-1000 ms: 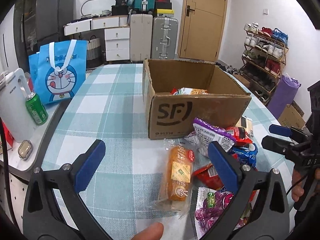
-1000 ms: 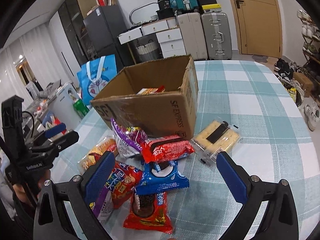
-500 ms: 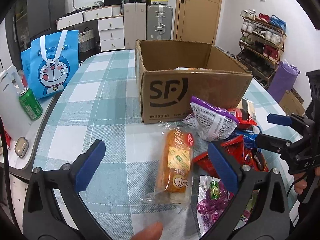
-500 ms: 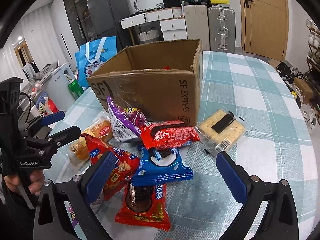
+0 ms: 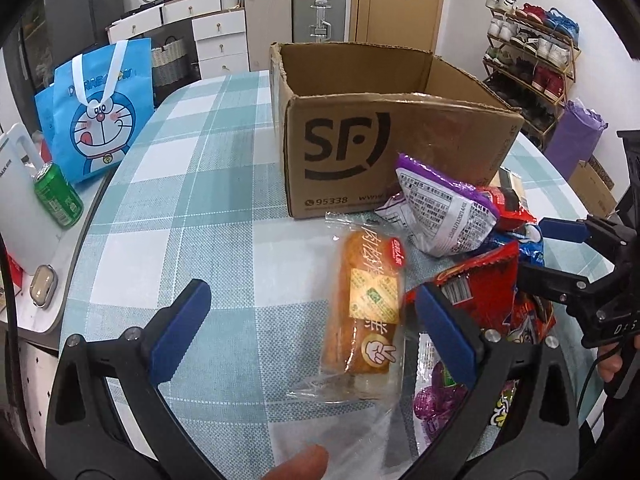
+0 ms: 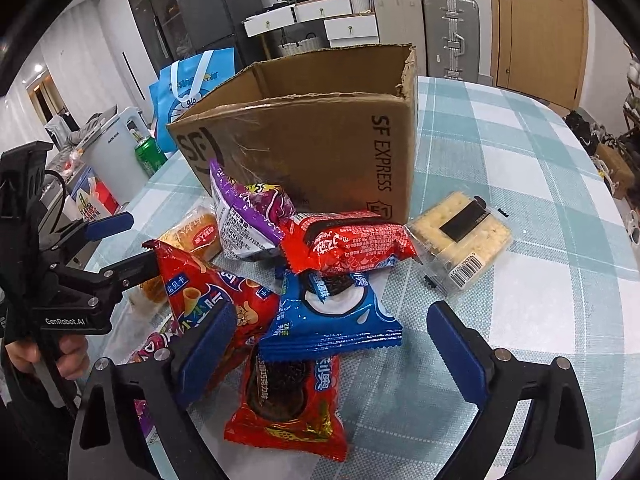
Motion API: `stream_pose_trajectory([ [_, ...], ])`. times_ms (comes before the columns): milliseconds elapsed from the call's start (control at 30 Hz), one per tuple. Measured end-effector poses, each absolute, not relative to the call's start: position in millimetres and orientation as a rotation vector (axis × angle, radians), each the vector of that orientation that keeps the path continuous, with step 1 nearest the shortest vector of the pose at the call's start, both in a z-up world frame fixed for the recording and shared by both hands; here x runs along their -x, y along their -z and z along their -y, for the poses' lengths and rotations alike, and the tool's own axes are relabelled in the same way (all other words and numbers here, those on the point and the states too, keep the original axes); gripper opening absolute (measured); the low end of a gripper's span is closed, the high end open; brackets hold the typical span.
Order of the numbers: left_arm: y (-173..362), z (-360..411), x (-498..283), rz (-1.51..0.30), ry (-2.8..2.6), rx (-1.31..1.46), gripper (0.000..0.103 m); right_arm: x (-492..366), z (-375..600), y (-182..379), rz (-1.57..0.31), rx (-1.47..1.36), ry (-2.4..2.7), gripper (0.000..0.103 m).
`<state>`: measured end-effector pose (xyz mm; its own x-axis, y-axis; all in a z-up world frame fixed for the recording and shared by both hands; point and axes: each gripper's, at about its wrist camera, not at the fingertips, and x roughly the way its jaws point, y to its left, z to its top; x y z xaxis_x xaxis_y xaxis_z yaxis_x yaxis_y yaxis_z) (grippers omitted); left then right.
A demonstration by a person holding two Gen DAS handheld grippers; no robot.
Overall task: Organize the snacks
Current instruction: 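Grasp the wrapped bread loaf with the left tool while the right tool grasps the blue Oreo pack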
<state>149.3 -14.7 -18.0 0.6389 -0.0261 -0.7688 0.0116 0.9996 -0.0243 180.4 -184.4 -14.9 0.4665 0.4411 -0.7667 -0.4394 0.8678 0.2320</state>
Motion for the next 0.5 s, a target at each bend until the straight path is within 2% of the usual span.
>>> stream_pose_trajectory([
  [67, 18.6, 16.6, -149.3, -0.884, 0.029, 0.004, 0.102, -180.0, 184.1, 15.6, -0.947, 0.008, -0.545, 0.088],
  [133, 19.6, 19.3, -149.5, -0.891, 0.045, -0.007, 0.102, -179.3, 183.2, 17.0, -0.953, 0.020, -0.546, 0.085],
  [300, 24.0, 26.1, -150.1, -0.908, 0.046, -0.051, 0.102, -178.3, 182.7, 17.2, -0.948, 0.026, -0.542, 0.084],
  [500, 30.6, 27.6, -153.7, -0.931, 0.058, -0.058, 0.102, -178.2, 182.9, 16.5, -0.941, 0.024, -0.543, 0.078],
])
